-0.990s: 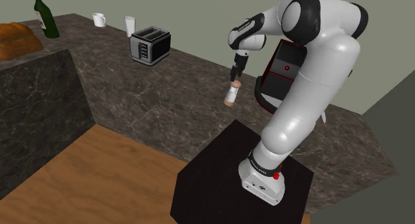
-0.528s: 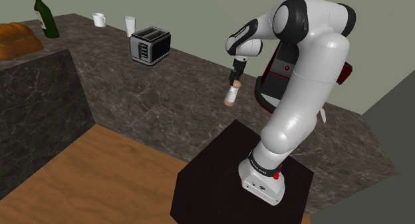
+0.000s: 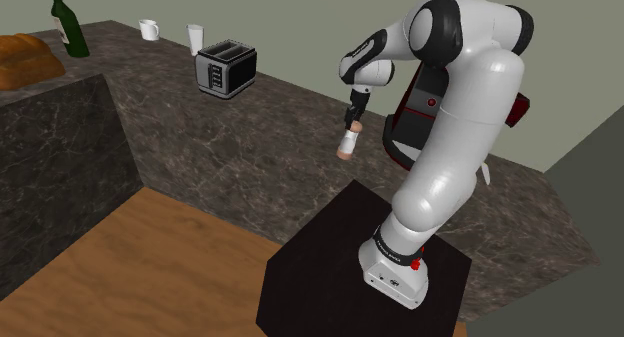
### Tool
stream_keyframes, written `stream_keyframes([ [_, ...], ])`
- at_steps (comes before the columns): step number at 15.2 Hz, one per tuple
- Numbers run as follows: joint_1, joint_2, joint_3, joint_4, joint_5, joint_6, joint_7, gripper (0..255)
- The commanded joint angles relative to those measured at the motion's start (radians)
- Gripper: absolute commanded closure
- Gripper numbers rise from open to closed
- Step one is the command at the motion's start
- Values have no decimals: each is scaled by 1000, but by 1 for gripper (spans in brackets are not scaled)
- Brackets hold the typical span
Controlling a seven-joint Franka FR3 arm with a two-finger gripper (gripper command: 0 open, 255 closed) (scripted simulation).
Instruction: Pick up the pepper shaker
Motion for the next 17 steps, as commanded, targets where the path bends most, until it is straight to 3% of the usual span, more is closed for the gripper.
stream_keyframes([
  [1, 0, 2, 0, -1, 0, 0, 0, 255],
  [17, 19, -122, -17, 65, -77, -173, 46, 255],
])
